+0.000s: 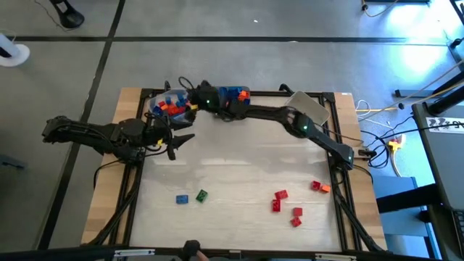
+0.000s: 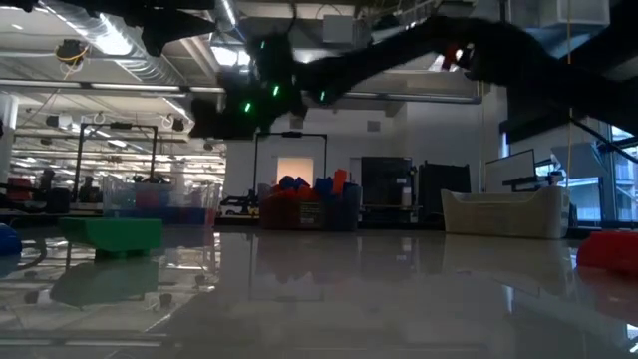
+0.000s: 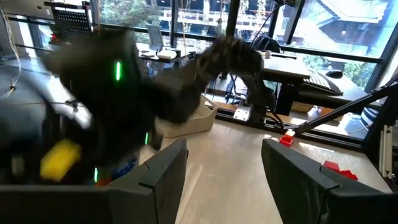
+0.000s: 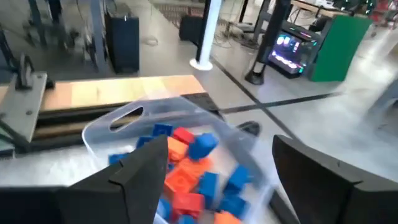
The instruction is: Sort blocks by size
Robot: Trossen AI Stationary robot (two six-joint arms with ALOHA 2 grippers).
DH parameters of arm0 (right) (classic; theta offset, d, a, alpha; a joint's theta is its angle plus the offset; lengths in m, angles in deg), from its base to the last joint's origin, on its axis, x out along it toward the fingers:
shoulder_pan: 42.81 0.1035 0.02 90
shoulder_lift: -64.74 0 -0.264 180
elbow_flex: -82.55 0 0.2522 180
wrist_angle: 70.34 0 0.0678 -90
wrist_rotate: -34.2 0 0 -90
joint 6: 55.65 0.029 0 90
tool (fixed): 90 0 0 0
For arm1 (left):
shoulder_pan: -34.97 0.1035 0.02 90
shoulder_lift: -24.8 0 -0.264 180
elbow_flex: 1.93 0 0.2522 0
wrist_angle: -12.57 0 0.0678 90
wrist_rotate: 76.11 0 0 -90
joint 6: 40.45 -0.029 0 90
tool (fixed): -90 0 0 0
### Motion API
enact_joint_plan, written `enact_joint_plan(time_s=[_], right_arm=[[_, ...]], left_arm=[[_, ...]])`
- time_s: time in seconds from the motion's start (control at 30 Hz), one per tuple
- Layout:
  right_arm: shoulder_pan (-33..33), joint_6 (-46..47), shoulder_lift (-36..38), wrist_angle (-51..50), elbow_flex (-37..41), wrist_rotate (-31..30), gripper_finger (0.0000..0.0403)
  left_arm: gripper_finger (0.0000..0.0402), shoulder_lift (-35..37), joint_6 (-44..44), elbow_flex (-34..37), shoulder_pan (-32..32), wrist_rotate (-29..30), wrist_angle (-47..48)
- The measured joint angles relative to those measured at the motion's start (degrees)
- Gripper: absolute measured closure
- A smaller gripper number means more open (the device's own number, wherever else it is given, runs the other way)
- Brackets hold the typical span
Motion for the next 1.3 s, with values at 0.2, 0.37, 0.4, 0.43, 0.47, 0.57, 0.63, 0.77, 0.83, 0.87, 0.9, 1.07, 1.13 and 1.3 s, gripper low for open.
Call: enact_joint_plan(time_s=[0.2, 0.37, 0.4, 0.43, 0.47, 0.57, 0.63, 0.77, 0.83, 0.87, 0.9, 1.07, 1.13, 1.3], right_arm=[[-0.13, -3.28, 8.16, -17.58, 0.01, -0.72, 0.0116], [0.65, -4.1, 17.0, -32.28, 0.0, -0.8, 0.0116], [1.08, -4.12, 18.82, -35.57, -0.01, -1.02, 0.0116], [1.65, -4.11, 20.62, -38.31, -0.01, -1.08, 0.0116], [2.29, -4.03, 22.37, -41.5, -0.01, -1.05, 0.0116], [5.1, -0.58, 27.77, -51.18, -0.01, -2.63, 0.0116], [7.28, 1.93, 31.32, -57.86, -0.01, -4.08, 0.0116], [12.77, 8.29, 36.13, -71.25, -0.07, -7.6, 0.0116], [15.56, 12.23, 37.38, -78.18, -0.05, -7.92, 0.0116], [17.05, 14.35, 37.85, -81.22, -0.05, -8.1, 0.0116], [18.54, 16.38, 38.18, -84.05, -0.04, -8.13, 0.0116], [26.35, 27.03, 38.28, -94.24, 1.62, -13.61, 0.0116], [29.06, 30.16, 38.61, -93.58, 3.92, -13.56, 0.0116], [35.27, 39.07, 41.86, -93.77, 12.31, -12.59, 0.0116]], left_arm=[[0.0205, -0.02, 1.32, 0.0, -0.14, 0.0, -0.01], [0.0205, -0.02, 2.81, 0.0, -0.61, -0.01, 0.33], [0.0205, -0.06, 3.11, 0.0, -0.62, -0.02, 0.6], [0.0205, -0.12, 3.63, 0.0, -0.66, -0.02, 0.96], [0.0205, -0.26, 4.14, 0.0, -0.66, -0.02, 1.36], [0.0205, -1.02, 4.26, 0.82, -0.77, 0.0, 1.56], [0.0205, -2.05, 4.77, 1.19, -1.02, -0.02, 1.52], [0.0205, -4.98, 5.39, 1.33, -1.48, -0.02, 1.1], [0.0205, -6.74, 5.51, 1.33, -1.75, -0.03, 0.14], [0.0205, -7.75, 5.83, 1.33, -1.79, -0.02, -0.68], [0.0205, -8.62, 6.18, 1.33, -1.82, -0.07, -1.7], [0.0205, -12.79, 7.03, 1.36, -1.84, -0.03, -4.91], [0.0205, -14.69, 7.35, 1.36, -1.81, -0.03, -6.45], [0.0205, -18.75, 8.5, 1.4, -1.81, -0.03, -7.26]])
